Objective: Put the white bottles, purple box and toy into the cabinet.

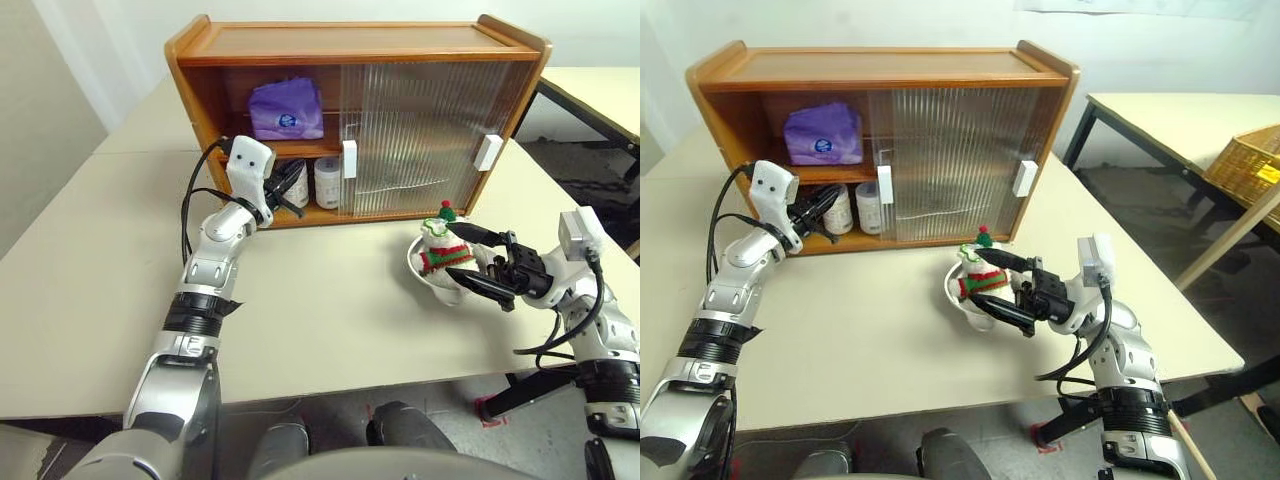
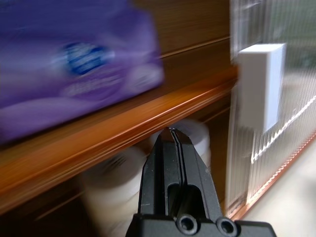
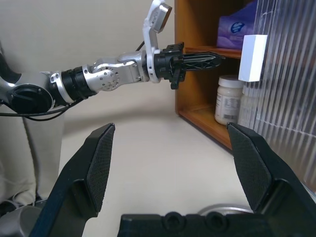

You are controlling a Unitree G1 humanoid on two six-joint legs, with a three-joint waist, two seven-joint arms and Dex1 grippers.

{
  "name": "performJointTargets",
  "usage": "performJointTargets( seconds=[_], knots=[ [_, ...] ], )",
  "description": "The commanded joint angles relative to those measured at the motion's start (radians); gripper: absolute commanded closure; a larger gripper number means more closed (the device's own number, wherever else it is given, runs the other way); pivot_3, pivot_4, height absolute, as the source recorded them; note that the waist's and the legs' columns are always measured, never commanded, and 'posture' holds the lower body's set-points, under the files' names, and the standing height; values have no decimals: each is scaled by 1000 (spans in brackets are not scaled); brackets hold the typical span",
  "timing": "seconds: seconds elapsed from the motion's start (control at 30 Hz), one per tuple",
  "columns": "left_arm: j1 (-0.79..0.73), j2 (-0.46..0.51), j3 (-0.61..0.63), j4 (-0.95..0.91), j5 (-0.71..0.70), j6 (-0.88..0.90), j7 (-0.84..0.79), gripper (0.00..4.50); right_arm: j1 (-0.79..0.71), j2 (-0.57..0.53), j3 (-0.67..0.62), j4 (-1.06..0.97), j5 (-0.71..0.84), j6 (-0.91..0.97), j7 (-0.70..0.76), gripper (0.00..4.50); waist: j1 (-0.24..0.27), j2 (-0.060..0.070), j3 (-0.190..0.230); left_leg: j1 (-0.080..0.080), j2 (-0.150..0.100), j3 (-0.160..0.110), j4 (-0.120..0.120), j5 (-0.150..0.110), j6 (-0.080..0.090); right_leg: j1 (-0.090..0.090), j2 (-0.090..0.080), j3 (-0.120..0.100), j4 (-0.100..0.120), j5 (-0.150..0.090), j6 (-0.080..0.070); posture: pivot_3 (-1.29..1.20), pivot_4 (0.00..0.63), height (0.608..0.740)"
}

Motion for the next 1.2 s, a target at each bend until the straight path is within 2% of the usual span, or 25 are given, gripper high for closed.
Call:
performJointTargets(
  seconds=[0.03, 0.13, 0.4, 0.53, 0.73, 0.83, 1.0, 1.2],
  knots=[
    [19, -21, -3, -52, -51, -58, -70, 4461, -12, -2, 1, 8, -4, -2, 7, 0, 10, 0, 0, -1, -1, -1, 0, 0, 0, -1, 0, 0, 0, 0, -1, -149, 0, 740],
    [52, -38, -25, -116, -83, -96, -129, 4461, -8, -2, 1, 7, -5, -3, 8, 0, 18, 0, 0, -2, -1, -3, -1, -3, -1, -1, -1, 0, -1, 3, -10, -151, 0, 740],
    [91, -68, -114, -214, -138, -113, -286, 4461, -7, -2, 0, 12, -7, -5, 10, 0, 29, 1, -1, -4, -2, -3, -2, -2, -8, 0, 0, -2, -1, -8, -7, -149, 0, 740],
    [53, -109, -145, -188, -105, -84, -258, 4461, -9, -2, 1, 16, -9, -7, 13, 0, 31, 1, -1, -5, -3, -6, -1, -7, -1, 0, 0, -1, -1, -9, -3, -149, 0, 740],
    [-23, -176, -153, -97, -40, -17, -152, 4461, -2, 1, 3, 13, -11, -8, 10, 0, 33, 0, 0, -1, -4, -9, 1, -7, 1, 7, 0, -1, -1, -9, 0, -154, 0, 740],
    [-48, -194, -166, -79, -26, -13, -152, 4461, 3, 6, 4, 6, -11, -7, 6, 0, 32, 0, 0, 0, -4, -9, 1, -7, 2, 7, 0, -1, -1, -13, 6, -156, 0, 740],
    [-66, -213, -183, -63, -8, 26, -137, 4461, 6, 9, 3, 1, -11, -7, 3, 0, 31, 0, 0, 0, -5, -9, 0, -7, 1, 7, 0, -1, -1, -9, 0, -157, 0, 740],
    [-81, -214, -185, -30, 25, 84, -103, 4461, 6, 9, 6, 0, -14, -8, 4, 0, 31, 0, 0, 0, -5, -9, 0, -7, 1, 7, 0, -1, -1, -9, 0, -157, 0, 740]
  ],
)
